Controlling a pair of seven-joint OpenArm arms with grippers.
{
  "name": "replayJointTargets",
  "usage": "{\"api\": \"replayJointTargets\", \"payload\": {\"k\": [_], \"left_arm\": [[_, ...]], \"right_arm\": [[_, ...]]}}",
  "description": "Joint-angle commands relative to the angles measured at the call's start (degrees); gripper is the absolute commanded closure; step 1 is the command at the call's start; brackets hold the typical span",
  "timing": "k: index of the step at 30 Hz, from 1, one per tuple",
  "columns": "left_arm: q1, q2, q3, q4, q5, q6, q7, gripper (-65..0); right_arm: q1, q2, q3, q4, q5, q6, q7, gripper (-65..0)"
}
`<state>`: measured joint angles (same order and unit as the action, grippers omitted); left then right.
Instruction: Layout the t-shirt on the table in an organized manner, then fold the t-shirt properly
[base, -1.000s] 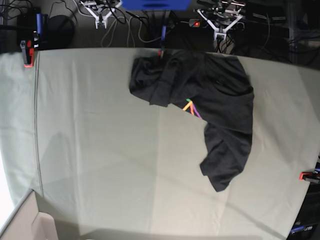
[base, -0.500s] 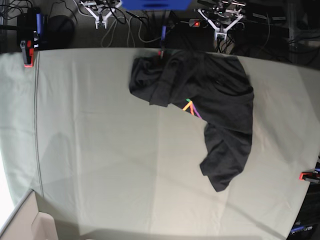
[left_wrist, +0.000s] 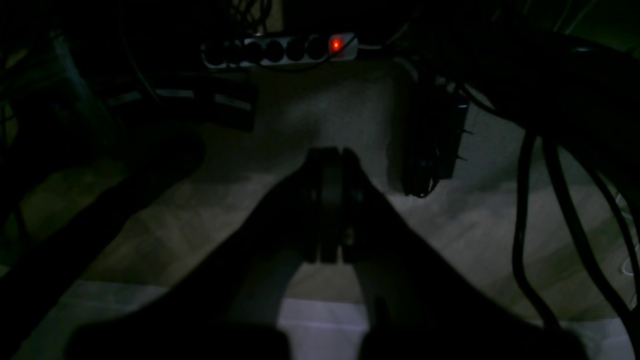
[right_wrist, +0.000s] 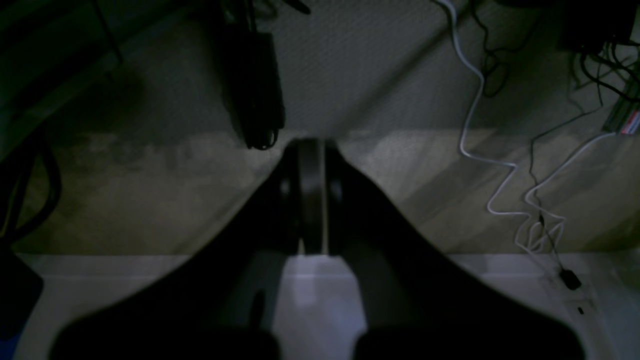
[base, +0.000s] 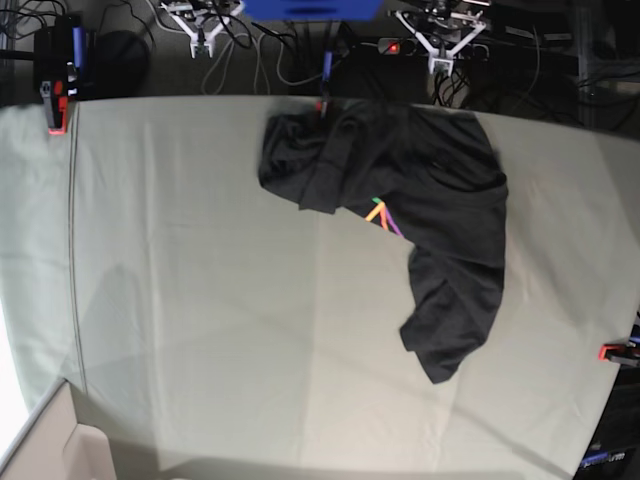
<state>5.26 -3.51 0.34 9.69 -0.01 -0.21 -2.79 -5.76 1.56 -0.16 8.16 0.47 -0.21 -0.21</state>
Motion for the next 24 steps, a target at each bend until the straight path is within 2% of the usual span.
{"api": "replayJointTargets", "payload": {"k": [1,8,11,16,20,24], "left_arm": [[0.33,-0.23,0.06,0.11,0.05,-0.01,-0.07,-0.2],[2.44,-0.32,-0.29,0.37,-0.03,-0.01,-0.16,-0.2],[7.45,-0.76,-0.29,6.7,-0.03,-0.1,-0.16,-0.1],[21.78,-2.51,-0.29,29.91,-0.03,-0.1,1.25,-0.1],[30.92,-5.42,-0.38,50.92,-0.38,-0.01,9.34,-0.1],[37.16,-8.76,-0.82,69.56,-6.45,0.16,15.93,-0.1]], "right_arm": [[-0.35,0.15,0.12,0.14,0.28,0.52,0.16,0.0],[-2.46,-0.02,-0.14,0.67,0.28,0.52,0.16,0.0],[-7.91,0.06,-0.23,8.76,0.28,0.52,-0.01,0.0],[-21.36,0.15,-0.23,31.53,0.1,0.52,-0.36,0.0],[-31.21,0.5,-0.23,49.29,0.01,0.52,-0.63,0.0],[-38.06,0.94,-0.14,65.55,0.01,0.52,-4.67,0.0]]}}
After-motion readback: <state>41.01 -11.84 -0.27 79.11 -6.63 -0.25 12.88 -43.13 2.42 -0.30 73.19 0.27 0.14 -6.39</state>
